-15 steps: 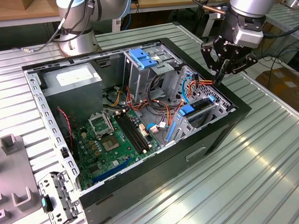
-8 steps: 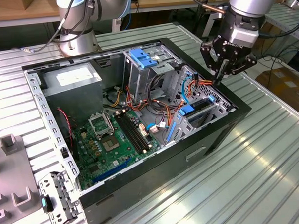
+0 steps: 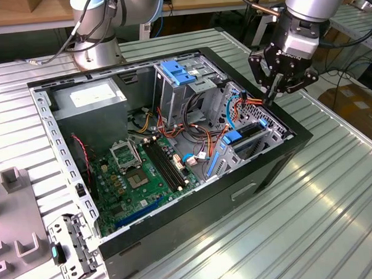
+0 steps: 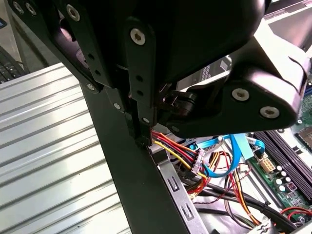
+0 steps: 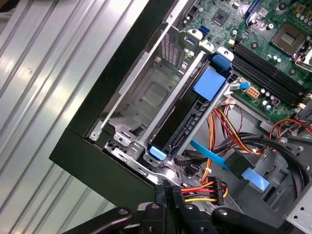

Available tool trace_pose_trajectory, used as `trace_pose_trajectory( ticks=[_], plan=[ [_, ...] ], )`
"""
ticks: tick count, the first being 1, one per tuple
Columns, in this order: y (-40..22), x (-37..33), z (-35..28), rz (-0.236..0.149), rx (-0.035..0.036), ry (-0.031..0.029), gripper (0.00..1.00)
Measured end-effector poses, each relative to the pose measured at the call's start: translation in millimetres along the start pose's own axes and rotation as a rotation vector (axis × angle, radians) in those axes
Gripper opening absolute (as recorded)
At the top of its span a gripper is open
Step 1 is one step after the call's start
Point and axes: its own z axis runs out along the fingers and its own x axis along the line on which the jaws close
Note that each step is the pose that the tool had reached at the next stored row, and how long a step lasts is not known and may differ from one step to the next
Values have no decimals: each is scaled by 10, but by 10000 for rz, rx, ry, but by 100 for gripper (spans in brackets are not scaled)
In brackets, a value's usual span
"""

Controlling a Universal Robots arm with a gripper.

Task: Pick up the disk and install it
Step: 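Insert the first disk wire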

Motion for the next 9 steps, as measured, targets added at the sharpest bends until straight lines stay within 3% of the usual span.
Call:
trace_pose_trajectory(
  ticks=[2, 9],
  plan=[
    [3, -1, 0, 81, -2, -1, 17],
    [3, -1, 0, 1065, -67, 24, 17]
  ],
)
